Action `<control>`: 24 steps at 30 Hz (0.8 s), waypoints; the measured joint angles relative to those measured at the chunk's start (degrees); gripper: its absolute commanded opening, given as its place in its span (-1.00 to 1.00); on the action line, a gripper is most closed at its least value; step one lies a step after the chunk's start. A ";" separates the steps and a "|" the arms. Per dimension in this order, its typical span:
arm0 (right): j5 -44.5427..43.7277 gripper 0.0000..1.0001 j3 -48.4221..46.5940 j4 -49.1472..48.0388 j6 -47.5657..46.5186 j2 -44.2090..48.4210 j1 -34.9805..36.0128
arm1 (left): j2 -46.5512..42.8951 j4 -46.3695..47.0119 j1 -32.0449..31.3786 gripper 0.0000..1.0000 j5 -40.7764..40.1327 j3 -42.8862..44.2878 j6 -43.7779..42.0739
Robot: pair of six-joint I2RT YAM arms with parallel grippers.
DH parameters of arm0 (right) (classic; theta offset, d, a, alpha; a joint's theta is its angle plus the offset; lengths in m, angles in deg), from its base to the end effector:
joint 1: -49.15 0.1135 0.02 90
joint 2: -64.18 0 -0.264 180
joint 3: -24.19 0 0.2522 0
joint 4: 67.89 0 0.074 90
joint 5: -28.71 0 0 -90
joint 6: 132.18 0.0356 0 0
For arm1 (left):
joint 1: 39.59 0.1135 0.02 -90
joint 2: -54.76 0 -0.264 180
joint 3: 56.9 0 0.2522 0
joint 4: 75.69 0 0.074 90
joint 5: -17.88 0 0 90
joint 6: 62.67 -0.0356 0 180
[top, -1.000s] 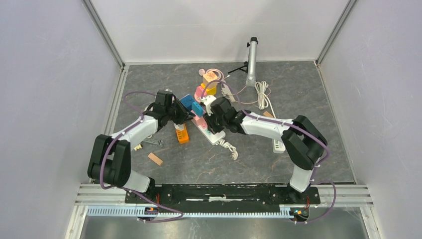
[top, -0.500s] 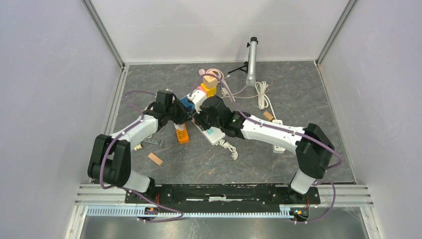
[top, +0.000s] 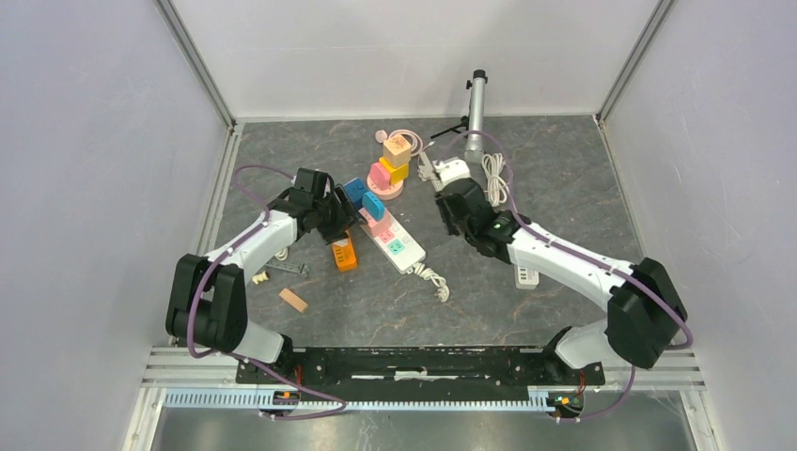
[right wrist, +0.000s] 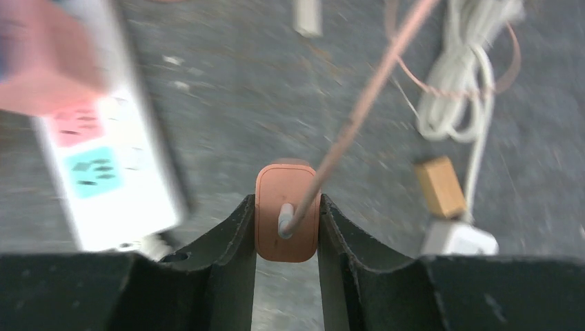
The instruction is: Pull the plug off the socket
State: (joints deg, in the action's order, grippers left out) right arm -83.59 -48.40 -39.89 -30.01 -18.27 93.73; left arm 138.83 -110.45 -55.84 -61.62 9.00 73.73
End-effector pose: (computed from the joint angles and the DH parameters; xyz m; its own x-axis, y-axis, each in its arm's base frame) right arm 0.2361 0.2137 0.2664 -0.5192 -0.2378 -0.8209 -0.3341 0.9406 -0.0612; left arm 0.2843 -0.0896 0.2105 -0.8039 -0.5074 -0.3104 -0.2923 0.7915 -0.5368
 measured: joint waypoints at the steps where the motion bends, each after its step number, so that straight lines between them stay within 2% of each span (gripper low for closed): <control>1: -1.01 -1.00 1.46 0.59 0.66 0.81 -1.16 | -0.07 -0.79 0.00 0.58 -0.09 0.13 -0.44; 3: -2.80 -1.00 4.79 1.81 1.81 2.45 -3.52 | -0.28 -2.38 0.00 0.73 -0.35 0.50 -0.96; 5: -4.46 -1.00 7.52 3.08 2.56 3.72 -5.05 | -0.79 -3.56 0.00 0.98 -0.57 0.76 -1.49; 8: -5.22 -1.00 9.99 4.07 3.08 4.68 -5.09 | -2.14 -4.76 0.00 1.00 -0.52 1.51 -1.99; 10: -5.07 -0.91 10.45 4.28 3.28 4.70 -4.94 | -2.89 -4.94 0.00 1.00 -0.28 2.14 -2.32; 11: -4.85 -0.80 10.56 4.26 3.45 4.70 -4.94 | -3.32 -4.90 0.00 1.00 -0.04 2.43 -2.51; 15: -4.15 -0.03 11.10 3.96 3.80 4.70 -4.94 | -5.46 -4.87 0.00 1.00 0.61 3.45 -3.10; 17: -3.67 0.19 11.58 3.82 4.31 4.70 -4.94 | -6.14 -5.03 0.00 1.00 0.63 4.26 -3.32; 20: -3.15 0.37 12.02 3.80 4.46 4.76 -4.94 | -6.95 -5.16 0.00 1.00 0.63 5.03 -3.48; 24: -1.97 0.48 12.35 3.82 4.28 6.16 -4.94 | -7.76 -6.51 0.00 1.00 0.61 5.84 -3.56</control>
State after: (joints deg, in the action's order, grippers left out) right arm -85.56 -36.05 -36.06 -25.73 -12.11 88.79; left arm 131.07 -116.96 -55.84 -61.01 14.83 70.16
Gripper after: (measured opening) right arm 0.707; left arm 0.994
